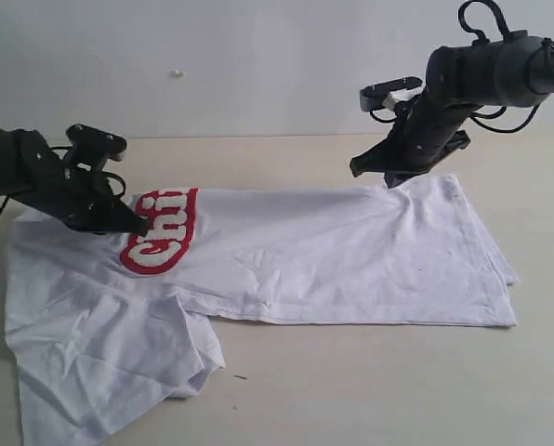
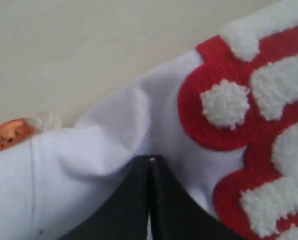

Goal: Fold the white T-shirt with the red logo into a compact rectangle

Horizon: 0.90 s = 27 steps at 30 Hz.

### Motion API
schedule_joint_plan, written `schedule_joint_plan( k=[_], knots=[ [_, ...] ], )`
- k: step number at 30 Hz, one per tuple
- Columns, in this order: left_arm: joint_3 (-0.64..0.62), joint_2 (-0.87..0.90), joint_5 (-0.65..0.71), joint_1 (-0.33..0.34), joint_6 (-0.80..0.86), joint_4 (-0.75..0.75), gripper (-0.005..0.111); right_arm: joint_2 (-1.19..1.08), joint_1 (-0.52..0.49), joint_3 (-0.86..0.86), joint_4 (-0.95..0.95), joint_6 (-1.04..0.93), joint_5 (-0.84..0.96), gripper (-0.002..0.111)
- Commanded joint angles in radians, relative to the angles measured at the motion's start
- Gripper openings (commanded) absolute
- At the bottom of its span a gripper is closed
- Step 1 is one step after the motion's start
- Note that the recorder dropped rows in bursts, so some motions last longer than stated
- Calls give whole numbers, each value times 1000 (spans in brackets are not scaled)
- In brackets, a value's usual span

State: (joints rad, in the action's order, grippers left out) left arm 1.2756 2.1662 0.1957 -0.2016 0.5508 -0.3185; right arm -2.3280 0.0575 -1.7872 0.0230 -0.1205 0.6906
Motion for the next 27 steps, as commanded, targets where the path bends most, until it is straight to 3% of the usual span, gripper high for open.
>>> schedule_joint_plan(
  k=[1, 6, 12, 17, 21, 27],
  knots=[
    [9, 6, 37, 59, -43, -14, 0, -26, -16, 3, -87, 58, -12, 0],
    [7, -80, 167, 101, -28, -19, 0, -41, -48, 3, -133, 71, -7, 0],
    [-45, -273, 184, 95, -28, -41, 0, 103, -45, 17, -7, 0, 13, 0],
    [-158, -448, 212, 95, 23, -68, 0, 284, -45, 177, 75, -36, -82, 0],
    [-219, -542, 308, 93, 140, -155, 0, 380, -45, 277, 89, -36, -97, 0],
    [-340, -679, 354, 27, 178, -190, 0, 492, -45, 416, 102, -36, -120, 0]
  ],
)
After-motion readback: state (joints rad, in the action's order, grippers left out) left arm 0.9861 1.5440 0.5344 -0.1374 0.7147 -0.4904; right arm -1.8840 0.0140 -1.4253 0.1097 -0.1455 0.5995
